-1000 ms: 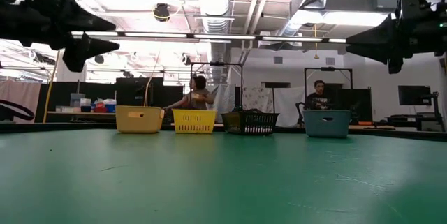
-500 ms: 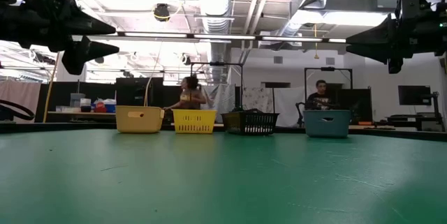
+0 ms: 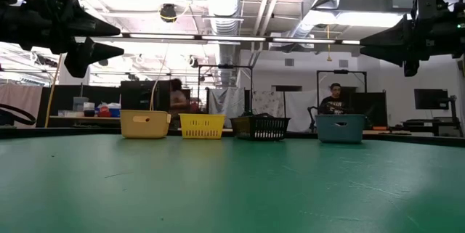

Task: Sort Halloween decoration
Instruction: Return to Home Position

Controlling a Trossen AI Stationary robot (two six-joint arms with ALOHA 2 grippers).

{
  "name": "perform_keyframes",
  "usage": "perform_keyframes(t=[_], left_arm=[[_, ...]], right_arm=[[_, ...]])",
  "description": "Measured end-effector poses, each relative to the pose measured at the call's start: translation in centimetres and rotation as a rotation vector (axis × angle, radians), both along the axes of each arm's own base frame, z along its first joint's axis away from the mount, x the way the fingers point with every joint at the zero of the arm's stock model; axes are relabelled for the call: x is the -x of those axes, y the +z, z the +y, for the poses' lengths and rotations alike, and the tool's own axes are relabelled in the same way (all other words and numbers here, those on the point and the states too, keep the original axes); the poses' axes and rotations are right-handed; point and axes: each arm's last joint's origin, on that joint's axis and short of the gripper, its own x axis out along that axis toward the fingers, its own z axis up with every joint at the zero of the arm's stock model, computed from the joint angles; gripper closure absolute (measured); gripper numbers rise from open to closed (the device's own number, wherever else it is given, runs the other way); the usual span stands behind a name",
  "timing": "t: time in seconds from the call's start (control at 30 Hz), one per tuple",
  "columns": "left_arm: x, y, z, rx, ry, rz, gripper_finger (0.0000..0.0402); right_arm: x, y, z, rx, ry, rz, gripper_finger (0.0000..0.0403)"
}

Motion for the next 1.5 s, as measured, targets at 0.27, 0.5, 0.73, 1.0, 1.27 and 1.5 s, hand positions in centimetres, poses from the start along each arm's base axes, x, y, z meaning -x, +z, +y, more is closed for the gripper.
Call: perform_keyframes(t=[0.27,0.5,0.73,1.0,1.27,1.5], left_arm=[[0.0,0.0,0.0,0.005,-0.001,-0.001,0.017],[0.0,-0.02,0.0,0.003,-0.001,0.0,0.017],[0.0,-0.02,0.0,-0.002,0.0,0.001,0.017],[0.0,-0.02,0.0,0.01,-0.002,-0.002,0.017],[0.0,-0.03,0.0,0.011,-0.002,-0.003,0.017],[0.0,-0.03,0.0,0.012,-0.002,-0.003,0.017]], right_arm=[[0.0,0.0,0.0,0.0,0.0,0.0,0.0276],[0.0,0.0,0.0,0.0,0.0,0.0,0.0276],[0.0,-0.01,0.0,0.0,0.0,0.0,0.0276],[0.0,-0.01,0.0,0.0,0.0,0.0,0.0276],[0.0,-0.01,0.0,0.0,0.0,0.0,0.0276],[0.0,-0.01,0.0,0.0,0.0,0.0,0.0276]])
